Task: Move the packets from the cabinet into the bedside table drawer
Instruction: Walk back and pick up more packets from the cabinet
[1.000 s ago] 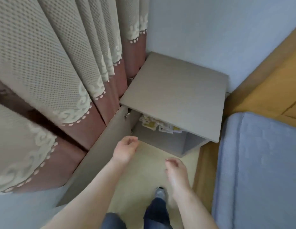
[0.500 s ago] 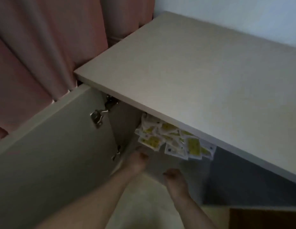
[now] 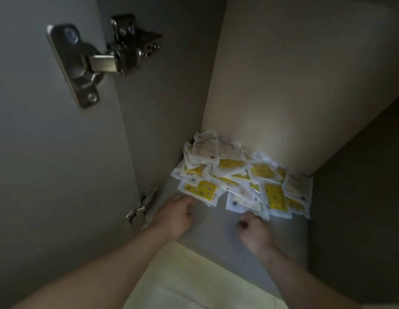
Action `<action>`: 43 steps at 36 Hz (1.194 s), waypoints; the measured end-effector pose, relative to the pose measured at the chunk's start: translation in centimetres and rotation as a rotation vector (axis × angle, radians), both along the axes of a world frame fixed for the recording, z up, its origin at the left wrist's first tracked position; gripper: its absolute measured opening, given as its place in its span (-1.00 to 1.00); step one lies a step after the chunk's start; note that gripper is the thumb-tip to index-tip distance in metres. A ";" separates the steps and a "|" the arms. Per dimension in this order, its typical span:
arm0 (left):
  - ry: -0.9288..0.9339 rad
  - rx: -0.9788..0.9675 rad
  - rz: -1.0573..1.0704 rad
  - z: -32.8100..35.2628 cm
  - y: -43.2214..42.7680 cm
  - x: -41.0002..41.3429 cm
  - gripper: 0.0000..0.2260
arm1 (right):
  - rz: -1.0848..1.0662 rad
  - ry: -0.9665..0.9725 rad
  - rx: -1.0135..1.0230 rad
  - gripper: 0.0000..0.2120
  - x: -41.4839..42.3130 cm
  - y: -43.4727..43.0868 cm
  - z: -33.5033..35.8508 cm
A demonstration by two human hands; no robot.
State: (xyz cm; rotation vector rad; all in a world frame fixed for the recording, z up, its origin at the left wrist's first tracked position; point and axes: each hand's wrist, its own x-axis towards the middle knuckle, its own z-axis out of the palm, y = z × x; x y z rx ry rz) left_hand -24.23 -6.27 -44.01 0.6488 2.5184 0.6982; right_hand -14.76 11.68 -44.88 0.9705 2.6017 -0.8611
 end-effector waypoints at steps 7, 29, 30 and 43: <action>-0.021 -0.215 -0.187 -0.9 3.8 -0.9 -0.45 | 0.033 -0.023 0.131 -0.79 -0.5 1.5 -1.0; 0.430 -0.234 -0.370 -5.3 -0.6 2.9 -0.41 | 0.151 -0.193 0.127 -0.28 -2.9 4.1 -2.9; 0.490 -0.218 -0.349 -5.9 -1.3 3.2 -0.39 | 0.183 -0.187 0.134 -0.28 -2.4 3.4 -3.0; 0.686 -0.084 -0.278 -9.0 -1.8 2.1 -0.14 | 0.413 0.103 0.435 -0.31 5.5 -2.4 -4.2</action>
